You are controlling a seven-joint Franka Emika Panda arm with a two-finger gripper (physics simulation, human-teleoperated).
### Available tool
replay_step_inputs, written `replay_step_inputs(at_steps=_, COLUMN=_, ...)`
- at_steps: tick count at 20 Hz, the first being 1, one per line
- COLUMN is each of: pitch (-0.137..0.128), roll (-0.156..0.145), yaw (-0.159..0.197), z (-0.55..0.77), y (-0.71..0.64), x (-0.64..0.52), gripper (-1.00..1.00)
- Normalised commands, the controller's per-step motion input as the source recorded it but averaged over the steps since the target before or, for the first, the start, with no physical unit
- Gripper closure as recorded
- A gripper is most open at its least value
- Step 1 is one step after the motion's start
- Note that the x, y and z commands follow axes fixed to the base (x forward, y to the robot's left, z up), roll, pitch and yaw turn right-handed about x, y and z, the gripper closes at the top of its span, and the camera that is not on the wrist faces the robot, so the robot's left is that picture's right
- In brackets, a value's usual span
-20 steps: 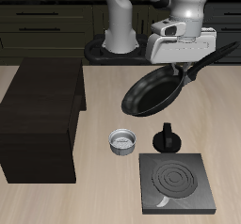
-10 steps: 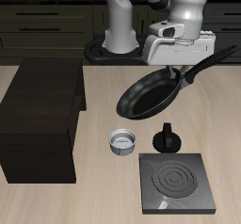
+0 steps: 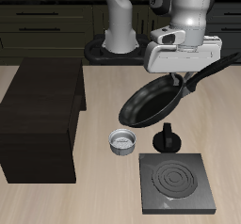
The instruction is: Place the frypan on the stove
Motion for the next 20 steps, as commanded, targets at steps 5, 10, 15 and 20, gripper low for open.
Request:
replay_step_inputs(at_steps=5, pitch=-0.005, roll=0.050, yaw=-0.025, z=0.10, y=0.08, x=0.26, gripper=1.00)
replay_step_inputs(at_steps=10, pitch=0.027, roll=0.031, yaw=-0.029, z=-0.04, y=0.06, x=0.26, gripper=1.00)
replay_step_inputs(at_steps=15, pitch=-0.002, roll=0.002, yaw=0.014, z=-0.05, y=0.07, x=0.13, gripper=1.00)
replay_step_inputs(at_steps=20, pitch=0.001, roll=0.015, yaw=0.008, z=-0.02, y=0.08, x=0.17, gripper=1.00)
